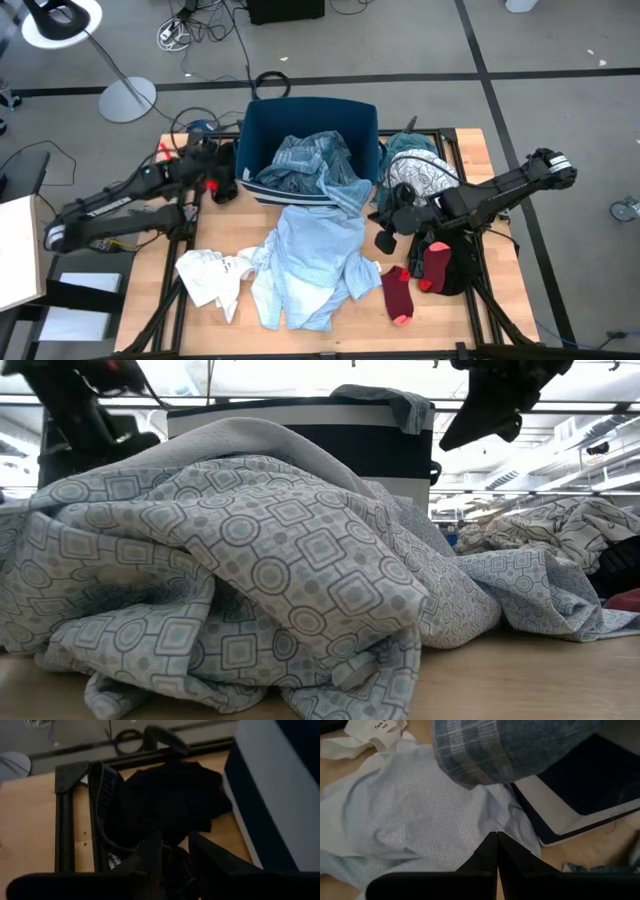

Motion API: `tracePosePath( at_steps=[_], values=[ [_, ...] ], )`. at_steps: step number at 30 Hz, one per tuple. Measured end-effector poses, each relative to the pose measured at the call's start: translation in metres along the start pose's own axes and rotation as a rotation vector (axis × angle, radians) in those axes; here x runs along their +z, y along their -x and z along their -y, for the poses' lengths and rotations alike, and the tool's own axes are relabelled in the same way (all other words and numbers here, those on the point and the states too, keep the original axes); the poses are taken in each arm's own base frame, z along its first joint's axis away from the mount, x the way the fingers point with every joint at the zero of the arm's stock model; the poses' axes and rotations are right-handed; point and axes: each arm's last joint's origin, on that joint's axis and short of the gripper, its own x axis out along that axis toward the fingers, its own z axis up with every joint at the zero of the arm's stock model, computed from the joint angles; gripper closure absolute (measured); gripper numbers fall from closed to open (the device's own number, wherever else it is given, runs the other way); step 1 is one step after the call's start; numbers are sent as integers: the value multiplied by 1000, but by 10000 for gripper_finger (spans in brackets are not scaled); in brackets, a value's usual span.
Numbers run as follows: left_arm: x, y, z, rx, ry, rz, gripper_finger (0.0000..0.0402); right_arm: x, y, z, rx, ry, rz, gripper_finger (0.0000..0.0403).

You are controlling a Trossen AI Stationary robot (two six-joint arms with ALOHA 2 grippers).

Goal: Sort clothes
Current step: Put the top black underwear into the bin

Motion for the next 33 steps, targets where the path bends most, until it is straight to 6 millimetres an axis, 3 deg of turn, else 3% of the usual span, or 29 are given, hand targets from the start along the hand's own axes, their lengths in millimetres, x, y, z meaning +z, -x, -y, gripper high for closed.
tracePosePath(
  at_steps=[7, 15, 29, 31, 33],
  values=[
    [22, -39, 3, -54, -23, -115, 301, 2, -2, 3, -11, 27, 3, 398],
    [24, -85, 6, -1, -111, -287, 300, 2, -2, 3, -12, 59, 3, 398],
    [4, -151, 18, 77, -247, -487, 301, 2, -2, 3, -12, 75, 3, 398],
    [1, -157, 19, 87, -255, -516, 311, 2, -2, 3, -12, 74, 4, 398],
    [-1, -160, 20, 82, -257, -538, 347, 2, -2, 3, -12, 74, 4, 398]
  ],
)
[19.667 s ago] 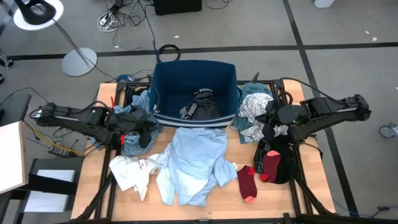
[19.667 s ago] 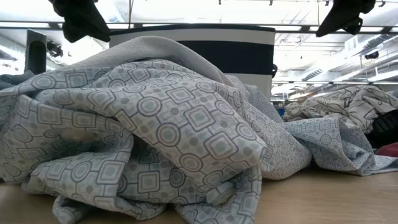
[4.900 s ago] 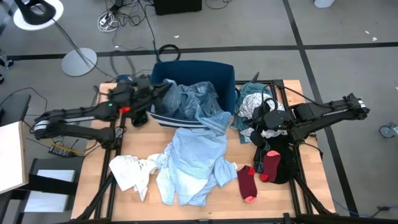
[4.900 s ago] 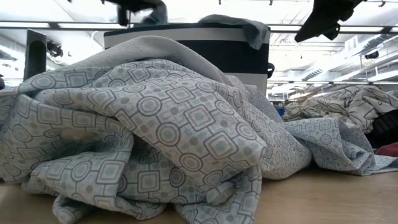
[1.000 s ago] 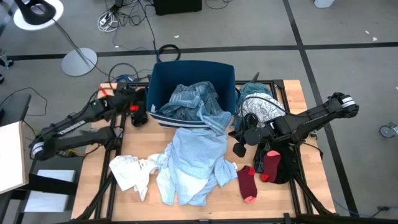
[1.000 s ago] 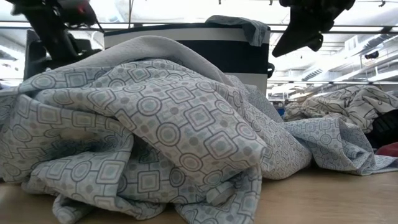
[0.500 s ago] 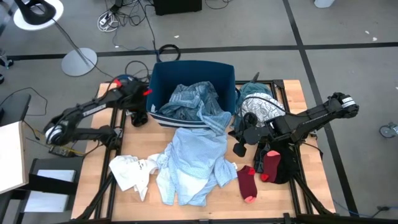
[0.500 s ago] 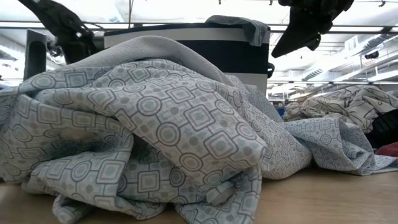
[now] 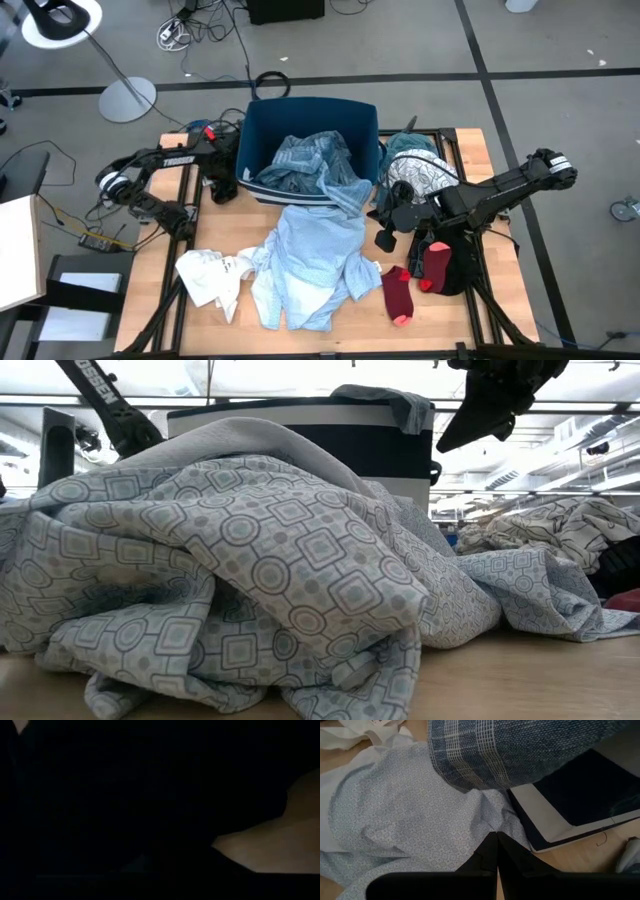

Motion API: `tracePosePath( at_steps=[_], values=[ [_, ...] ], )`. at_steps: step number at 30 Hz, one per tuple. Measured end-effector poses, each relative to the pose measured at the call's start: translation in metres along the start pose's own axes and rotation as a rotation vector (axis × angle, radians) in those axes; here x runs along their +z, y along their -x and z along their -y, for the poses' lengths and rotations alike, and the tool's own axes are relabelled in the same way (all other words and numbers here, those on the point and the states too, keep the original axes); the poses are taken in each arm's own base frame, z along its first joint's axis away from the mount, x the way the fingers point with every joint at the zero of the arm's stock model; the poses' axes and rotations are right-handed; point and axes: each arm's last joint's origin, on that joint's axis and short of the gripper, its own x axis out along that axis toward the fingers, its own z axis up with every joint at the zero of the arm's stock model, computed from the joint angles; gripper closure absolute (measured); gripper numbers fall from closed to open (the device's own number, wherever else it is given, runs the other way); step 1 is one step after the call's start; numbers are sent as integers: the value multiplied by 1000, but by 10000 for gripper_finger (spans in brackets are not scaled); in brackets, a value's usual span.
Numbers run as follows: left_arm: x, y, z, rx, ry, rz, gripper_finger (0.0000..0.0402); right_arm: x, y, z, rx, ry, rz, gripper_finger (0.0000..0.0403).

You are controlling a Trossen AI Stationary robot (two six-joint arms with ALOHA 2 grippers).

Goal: Sort clothes
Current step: Put the top black underwear into the bin

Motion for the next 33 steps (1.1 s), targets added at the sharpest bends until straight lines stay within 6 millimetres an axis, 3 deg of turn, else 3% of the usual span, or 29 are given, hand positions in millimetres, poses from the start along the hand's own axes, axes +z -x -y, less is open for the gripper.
tracePosePath(
  at_steps=[2, 6, 13, 20, 27, 33],
  values=[
    [0, 2, 0, 0, -23, -5, 384, 0, 0, 0, 0, 0, 0, 398],
    [-4, 25, -6, 65, -45, -40, 396, 0, 0, 0, 1, 0, 0, 398],
    [-2, 107, -22, 38, -10, 125, 400, 0, 0, 0, 1, 4, 0, 398],
    [-26, 186, -41, -46, 49, 327, 401, 1, -1, 1, -11, 4, 8, 398],
    [-40, 253, -57, -187, 116, 630, 401, 3, -2, 3, -21, 6, 18, 398],
    [-38, 302, -66, -291, 153, 869, 401, 4, -3, 5, -29, 2, 19, 398]
  ],
)
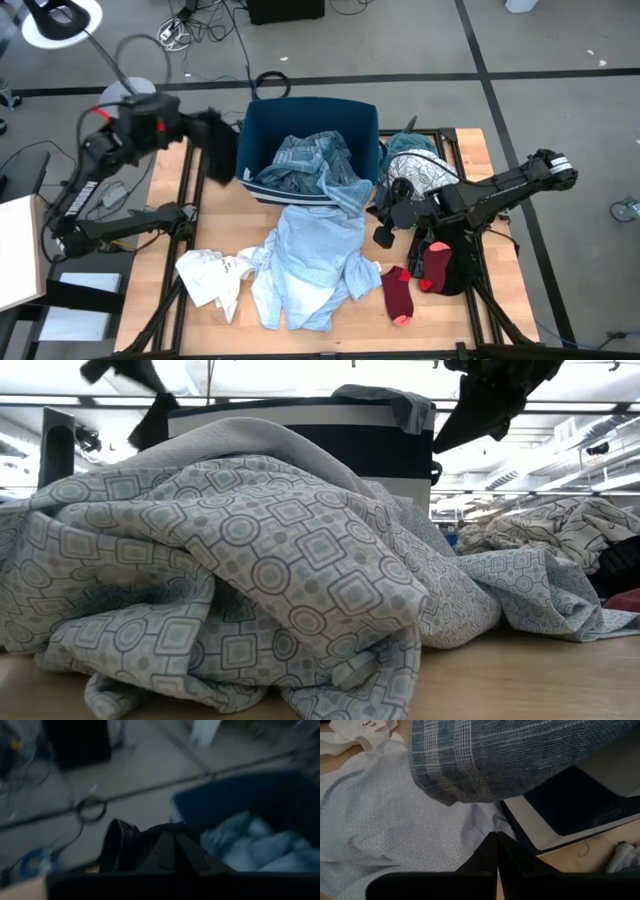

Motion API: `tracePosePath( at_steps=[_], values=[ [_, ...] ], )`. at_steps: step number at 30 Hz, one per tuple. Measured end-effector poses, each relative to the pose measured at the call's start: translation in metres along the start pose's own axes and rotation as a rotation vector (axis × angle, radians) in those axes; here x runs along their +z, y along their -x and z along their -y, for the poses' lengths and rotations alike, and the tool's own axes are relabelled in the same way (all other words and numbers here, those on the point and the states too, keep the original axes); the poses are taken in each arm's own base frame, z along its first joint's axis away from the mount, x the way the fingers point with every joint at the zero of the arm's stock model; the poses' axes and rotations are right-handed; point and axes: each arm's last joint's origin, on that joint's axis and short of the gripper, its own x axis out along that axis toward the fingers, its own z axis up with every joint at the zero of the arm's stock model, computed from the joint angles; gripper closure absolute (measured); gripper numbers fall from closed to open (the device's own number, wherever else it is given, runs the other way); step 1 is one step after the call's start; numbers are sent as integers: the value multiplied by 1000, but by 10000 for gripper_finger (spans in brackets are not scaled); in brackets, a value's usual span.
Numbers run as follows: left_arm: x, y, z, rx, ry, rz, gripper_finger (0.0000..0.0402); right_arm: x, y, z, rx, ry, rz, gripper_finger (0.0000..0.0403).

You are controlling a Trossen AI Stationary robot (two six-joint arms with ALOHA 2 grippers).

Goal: Sort clothes
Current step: Put the top black underwear into the bin

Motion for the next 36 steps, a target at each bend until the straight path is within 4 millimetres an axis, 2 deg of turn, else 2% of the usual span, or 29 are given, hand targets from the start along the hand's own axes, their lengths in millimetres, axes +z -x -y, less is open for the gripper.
tracePosePath(
  at_steps=[4, 7, 13, 18, 24, 30, 36],
  values=[
    [28, 11, 12, -194, 25, 189, 401, 0, -1, 1, -4, 4, 0, 398],
    [45, 9, 25, -352, 35, 295, 401, 1, -1, 1, -4, 2, 3, 398],
    [67, -20, 57, -623, 57, 378, 401, 1, -1, 1, -4, 2, 3, 398],
    [68, -54, 82, -726, 63, 330, 401, 1, -1, 1, -4, 2, 3, 398],
    [59, -88, 103, -775, 38, 223, 401, 1, -1, 1, -4, 2, 3, 398],
    [48, -110, 123, -811, 44, 139, 401, 1, -1, 1, -4, 2, 3, 398],
    [46, -123, 147, -981, 55, 153, 401, 1, -1, 1, -3, 1, 5, 398]
  ],
)
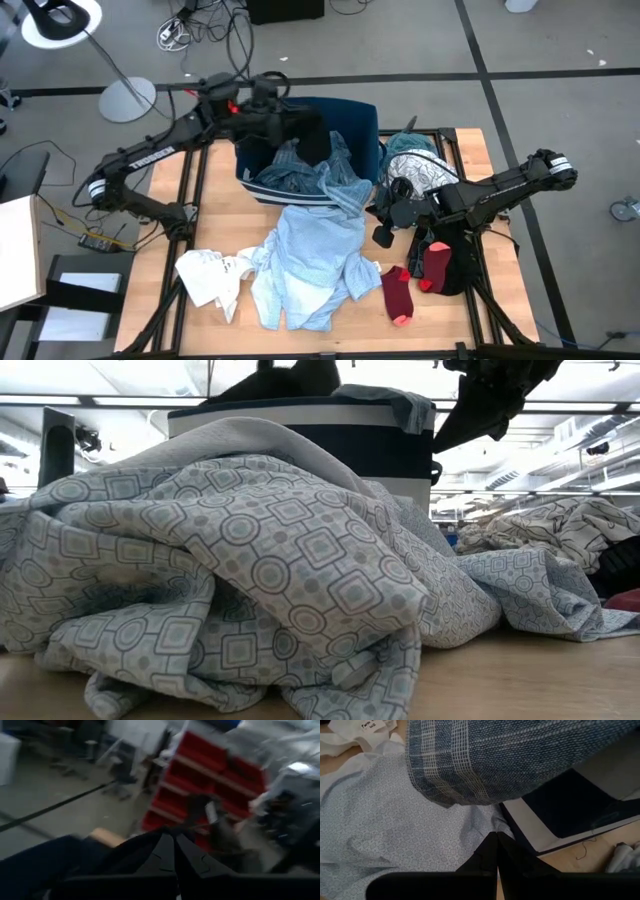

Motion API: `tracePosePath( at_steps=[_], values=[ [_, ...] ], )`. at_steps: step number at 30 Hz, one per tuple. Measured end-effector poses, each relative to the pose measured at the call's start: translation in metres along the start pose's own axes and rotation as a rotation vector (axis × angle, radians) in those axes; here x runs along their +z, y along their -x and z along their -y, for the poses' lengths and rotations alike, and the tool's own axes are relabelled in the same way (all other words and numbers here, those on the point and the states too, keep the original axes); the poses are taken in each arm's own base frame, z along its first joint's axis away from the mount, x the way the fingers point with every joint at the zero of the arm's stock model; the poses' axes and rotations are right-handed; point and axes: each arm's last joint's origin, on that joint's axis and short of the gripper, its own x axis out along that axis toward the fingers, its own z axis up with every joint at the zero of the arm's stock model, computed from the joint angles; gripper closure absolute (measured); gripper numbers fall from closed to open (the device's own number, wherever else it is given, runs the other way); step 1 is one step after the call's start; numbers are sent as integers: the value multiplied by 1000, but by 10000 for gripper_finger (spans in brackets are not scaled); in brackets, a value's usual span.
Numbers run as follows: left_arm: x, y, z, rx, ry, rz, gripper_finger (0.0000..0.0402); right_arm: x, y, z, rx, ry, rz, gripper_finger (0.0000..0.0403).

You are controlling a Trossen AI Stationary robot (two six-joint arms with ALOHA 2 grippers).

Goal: Sort clothes
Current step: Put the top black underwear into the bin

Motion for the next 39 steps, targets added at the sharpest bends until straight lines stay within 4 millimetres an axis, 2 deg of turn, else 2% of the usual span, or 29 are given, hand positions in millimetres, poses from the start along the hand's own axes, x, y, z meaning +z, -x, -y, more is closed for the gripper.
tracePosePath(
  at_steps=[5, 11, 15, 21, 24, 30, 35, 39],
  values=[
    [7, -6, 4, -127, 33, 73, 401, 0, 0, 0, 1, -1, 1, 398],
    [3, -6, 0, -97, 50, 31, 401, 0, 0, 0, 0, -1, 1, 398],
    [-10, -4, -13, 49, 57, -90, 401, 0, 0, 0, 0, -1, 1, 398],
    [-38, 5, -34, 416, 11, -316, 401, 0, 0, 0, 1, 0, 0, 398],
    [-50, 6, -41, 506, -1, -411, 396, 0, 0, 0, 0, 1, 0, 398],
    [-70, -4, -53, 548, 42, -542, 367, 0, 0, 0, 0, 1, 0, 398],
    [-88, -13, -64, 554, 77, -651, 319, 0, 0, 0, 0, 1, 0, 398],
    [-92, -16, -67, 532, 59, -681, 286, 0, 0, 0, 0, 1, 0, 398]
  ],
)
